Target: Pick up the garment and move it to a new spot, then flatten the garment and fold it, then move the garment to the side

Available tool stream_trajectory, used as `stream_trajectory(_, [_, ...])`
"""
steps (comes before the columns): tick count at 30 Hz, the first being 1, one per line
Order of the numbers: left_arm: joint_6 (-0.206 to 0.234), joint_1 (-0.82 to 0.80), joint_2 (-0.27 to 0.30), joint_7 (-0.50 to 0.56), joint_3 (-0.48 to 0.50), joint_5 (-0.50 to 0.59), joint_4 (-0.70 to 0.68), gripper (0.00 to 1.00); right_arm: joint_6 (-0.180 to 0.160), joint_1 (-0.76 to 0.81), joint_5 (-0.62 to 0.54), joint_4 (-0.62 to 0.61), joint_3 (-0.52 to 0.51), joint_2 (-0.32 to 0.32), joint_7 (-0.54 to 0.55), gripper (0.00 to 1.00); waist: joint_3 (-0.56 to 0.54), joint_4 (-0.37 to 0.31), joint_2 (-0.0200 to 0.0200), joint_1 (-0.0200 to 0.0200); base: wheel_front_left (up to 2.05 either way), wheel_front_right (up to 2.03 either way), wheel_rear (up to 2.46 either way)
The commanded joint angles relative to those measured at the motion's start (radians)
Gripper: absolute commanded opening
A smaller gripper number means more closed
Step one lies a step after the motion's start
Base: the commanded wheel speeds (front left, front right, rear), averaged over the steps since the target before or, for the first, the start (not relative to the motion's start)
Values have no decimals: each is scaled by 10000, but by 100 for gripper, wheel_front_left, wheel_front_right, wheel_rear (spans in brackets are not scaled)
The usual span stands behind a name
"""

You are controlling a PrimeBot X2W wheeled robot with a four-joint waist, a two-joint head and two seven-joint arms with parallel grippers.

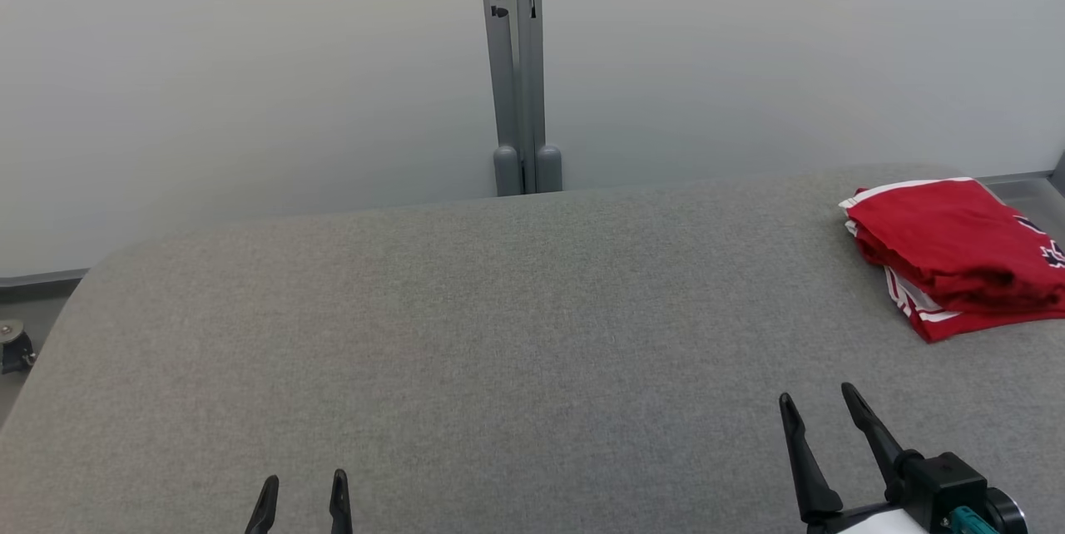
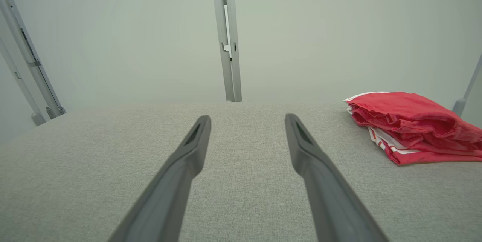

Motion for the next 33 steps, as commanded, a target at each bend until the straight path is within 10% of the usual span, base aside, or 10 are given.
stream_trajectory(1, [-21, 152, 8, -26, 30, -53, 17, 100, -18, 152, 49, -14, -29, 31, -22, 100, -25, 9, 0, 1, 0, 0, 0])
stream_trajectory(11, [40, 80, 8, -26, 133, -83, 246, 100, -18, 106, -40, 51, 99, 121, -23, 100, -47, 45, 0, 1, 0, 0, 0])
stream_trajectory(12, [51, 4, 0, 0, 104, -117, 251, 0, 0, 80, -19, 37, 88, 90, 0, 0, -49, 45, 0, 1, 0, 0, 0])
stream_trajectory(33, [-226, -1063, 125, 806, 440, -3625, 933, 0, -1, -598, 3664, 469, -284, 68, 847, 0, 222, 91, 0, 1, 0, 0, 0])
